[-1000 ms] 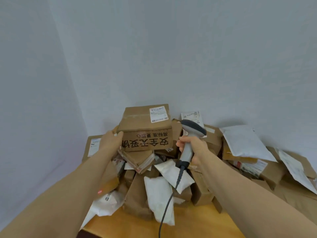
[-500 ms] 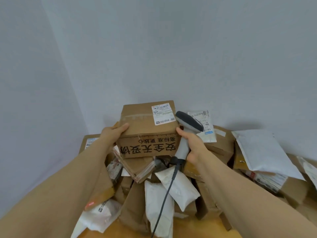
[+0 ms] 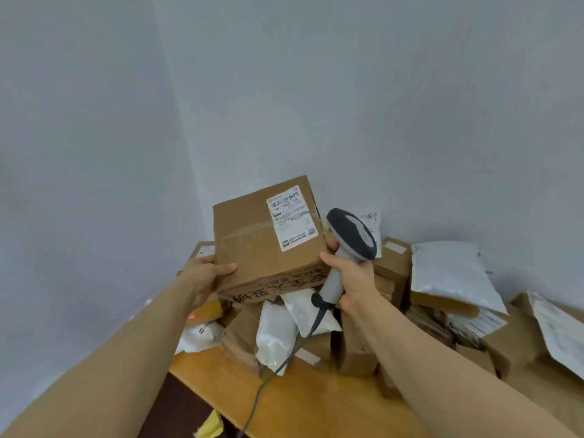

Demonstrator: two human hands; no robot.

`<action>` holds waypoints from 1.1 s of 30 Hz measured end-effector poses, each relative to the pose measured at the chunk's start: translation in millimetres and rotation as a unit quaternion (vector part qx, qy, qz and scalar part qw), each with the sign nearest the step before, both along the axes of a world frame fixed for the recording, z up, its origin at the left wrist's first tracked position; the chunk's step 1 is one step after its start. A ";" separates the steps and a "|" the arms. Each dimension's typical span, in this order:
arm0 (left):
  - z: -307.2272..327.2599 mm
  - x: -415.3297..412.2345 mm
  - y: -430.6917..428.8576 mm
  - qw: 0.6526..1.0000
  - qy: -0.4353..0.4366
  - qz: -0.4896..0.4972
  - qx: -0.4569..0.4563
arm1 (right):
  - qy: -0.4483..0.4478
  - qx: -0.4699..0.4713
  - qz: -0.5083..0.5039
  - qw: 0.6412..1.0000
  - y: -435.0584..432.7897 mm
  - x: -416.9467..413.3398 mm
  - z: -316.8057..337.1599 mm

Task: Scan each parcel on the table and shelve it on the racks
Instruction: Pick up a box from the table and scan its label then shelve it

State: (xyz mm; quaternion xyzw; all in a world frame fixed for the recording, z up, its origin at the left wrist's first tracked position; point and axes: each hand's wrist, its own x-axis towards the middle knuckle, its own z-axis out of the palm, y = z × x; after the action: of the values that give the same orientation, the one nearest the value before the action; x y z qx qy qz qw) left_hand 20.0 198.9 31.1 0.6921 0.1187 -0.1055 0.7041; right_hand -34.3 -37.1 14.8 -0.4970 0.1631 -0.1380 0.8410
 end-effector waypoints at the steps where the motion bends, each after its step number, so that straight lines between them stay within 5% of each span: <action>1: -2.0 -14.6 3.2 1.000 0.008 0.010 0.004 | -0.011 -0.023 0.009 1.000 3.1 -11.8 0.0; 9: -5.5 -96.4 20.6 0.982 0.020 0.152 -0.106 | -0.042 -0.086 0.064 0.993 36.3 -69.5 -10.9; 19: -1.8 -116.4 43.4 0.932 0.028 0.248 -0.264 | 0.012 0.084 0.091 0.992 57.8 -92.1 -13.4; 27: -33.9 -102.3 83.9 0.928 0.033 0.266 -0.260 | 0.079 0.168 0.092 0.978 65.4 -104.3 -26.1; 33: -27.3 -112.7 70.5 0.939 0.031 0.237 -0.248 | 0.106 0.098 0.060 0.988 70.4 -108.7 -28.5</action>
State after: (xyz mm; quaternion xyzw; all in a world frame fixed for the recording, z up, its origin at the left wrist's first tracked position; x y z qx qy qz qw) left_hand -92.7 269.4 3.8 0.4437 0.2715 0.0172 0.8539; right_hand -143.0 33.3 -13.7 -0.4333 0.2338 -0.0170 0.8702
